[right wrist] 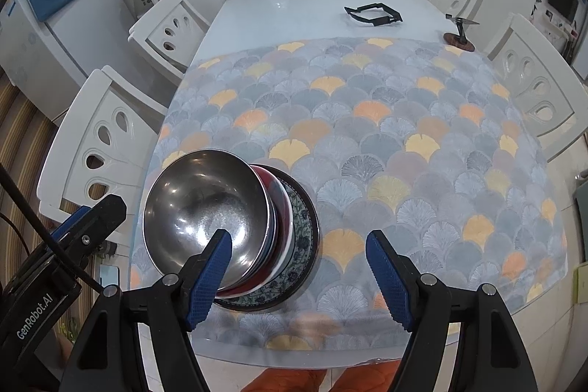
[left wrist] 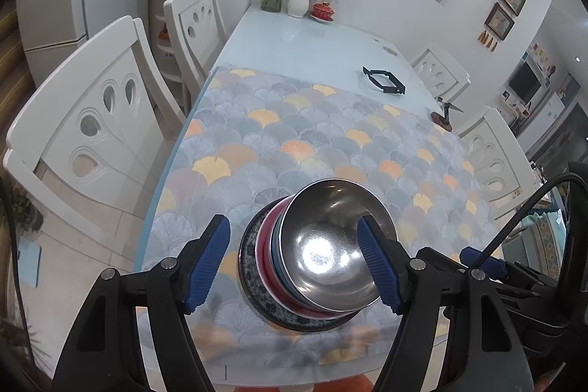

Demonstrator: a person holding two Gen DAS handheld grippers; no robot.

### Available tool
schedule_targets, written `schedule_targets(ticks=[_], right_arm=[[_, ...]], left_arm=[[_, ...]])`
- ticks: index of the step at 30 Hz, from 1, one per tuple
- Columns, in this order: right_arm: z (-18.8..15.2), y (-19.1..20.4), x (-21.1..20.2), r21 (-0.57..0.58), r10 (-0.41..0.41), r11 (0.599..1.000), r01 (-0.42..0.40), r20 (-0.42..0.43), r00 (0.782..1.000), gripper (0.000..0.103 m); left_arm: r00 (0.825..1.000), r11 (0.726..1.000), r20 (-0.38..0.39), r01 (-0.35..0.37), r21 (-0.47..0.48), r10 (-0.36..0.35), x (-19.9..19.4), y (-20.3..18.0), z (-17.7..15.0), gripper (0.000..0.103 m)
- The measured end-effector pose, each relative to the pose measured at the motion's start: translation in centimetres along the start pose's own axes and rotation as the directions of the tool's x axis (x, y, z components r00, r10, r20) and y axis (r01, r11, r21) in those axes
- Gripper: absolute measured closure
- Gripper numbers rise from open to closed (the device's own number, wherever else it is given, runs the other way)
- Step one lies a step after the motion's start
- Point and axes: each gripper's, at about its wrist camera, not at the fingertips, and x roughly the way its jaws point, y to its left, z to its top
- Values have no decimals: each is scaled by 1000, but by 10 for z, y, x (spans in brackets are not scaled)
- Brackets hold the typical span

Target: Organize plates and bowls

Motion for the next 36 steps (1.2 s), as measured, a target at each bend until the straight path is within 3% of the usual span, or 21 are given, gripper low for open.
schedule_targets(ticks=[36], right_arm=[[2, 2, 5, -6, 15, 1000, -15, -17, 1000, 30]], left_arm=[[1000, 1000, -1, -3, 2, 3, 5, 0, 1, 33]])
